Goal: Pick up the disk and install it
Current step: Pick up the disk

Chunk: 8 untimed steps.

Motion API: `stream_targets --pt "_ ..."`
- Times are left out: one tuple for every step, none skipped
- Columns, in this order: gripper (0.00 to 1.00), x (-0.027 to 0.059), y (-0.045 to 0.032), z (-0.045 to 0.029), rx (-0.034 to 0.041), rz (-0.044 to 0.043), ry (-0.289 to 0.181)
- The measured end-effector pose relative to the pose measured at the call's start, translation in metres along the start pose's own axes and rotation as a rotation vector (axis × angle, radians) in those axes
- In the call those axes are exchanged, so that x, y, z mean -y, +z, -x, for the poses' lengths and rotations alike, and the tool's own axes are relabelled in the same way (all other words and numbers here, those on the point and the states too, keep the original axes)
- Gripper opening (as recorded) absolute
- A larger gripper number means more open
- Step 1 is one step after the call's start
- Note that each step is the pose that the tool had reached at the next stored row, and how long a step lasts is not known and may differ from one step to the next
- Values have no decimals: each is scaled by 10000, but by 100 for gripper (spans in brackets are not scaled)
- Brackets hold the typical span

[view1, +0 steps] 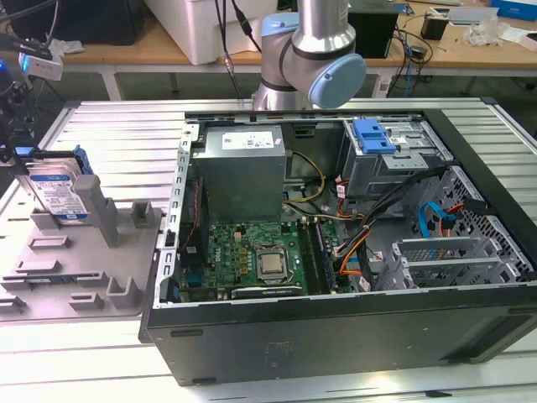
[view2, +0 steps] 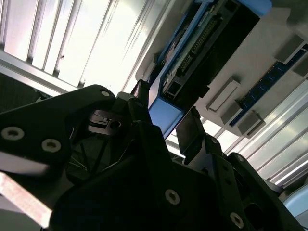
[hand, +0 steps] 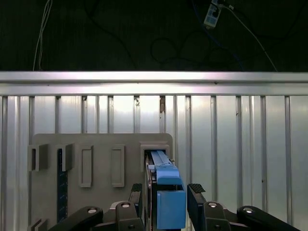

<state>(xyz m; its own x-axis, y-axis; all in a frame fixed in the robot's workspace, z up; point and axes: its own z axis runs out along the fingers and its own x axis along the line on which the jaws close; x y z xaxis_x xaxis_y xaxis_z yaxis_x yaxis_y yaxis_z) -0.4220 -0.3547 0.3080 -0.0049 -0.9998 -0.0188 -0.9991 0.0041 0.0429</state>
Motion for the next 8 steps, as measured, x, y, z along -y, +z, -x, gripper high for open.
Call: stream_targets --pt "50 0 9 0 0 0 -4" --pt "50 1 16 0 1 0 -6" --pt "50 1 23 -1 -1 0 -10" --pt "50 1 30 -1 0 0 -12" --pt "50 2 37 -1 0 0 -15" --pt "50 2 42 -1 -1 2 -17" --pt "50 2 45 -1 -2 3 -18" --pt "50 2 46 -1 -2 3 -20"
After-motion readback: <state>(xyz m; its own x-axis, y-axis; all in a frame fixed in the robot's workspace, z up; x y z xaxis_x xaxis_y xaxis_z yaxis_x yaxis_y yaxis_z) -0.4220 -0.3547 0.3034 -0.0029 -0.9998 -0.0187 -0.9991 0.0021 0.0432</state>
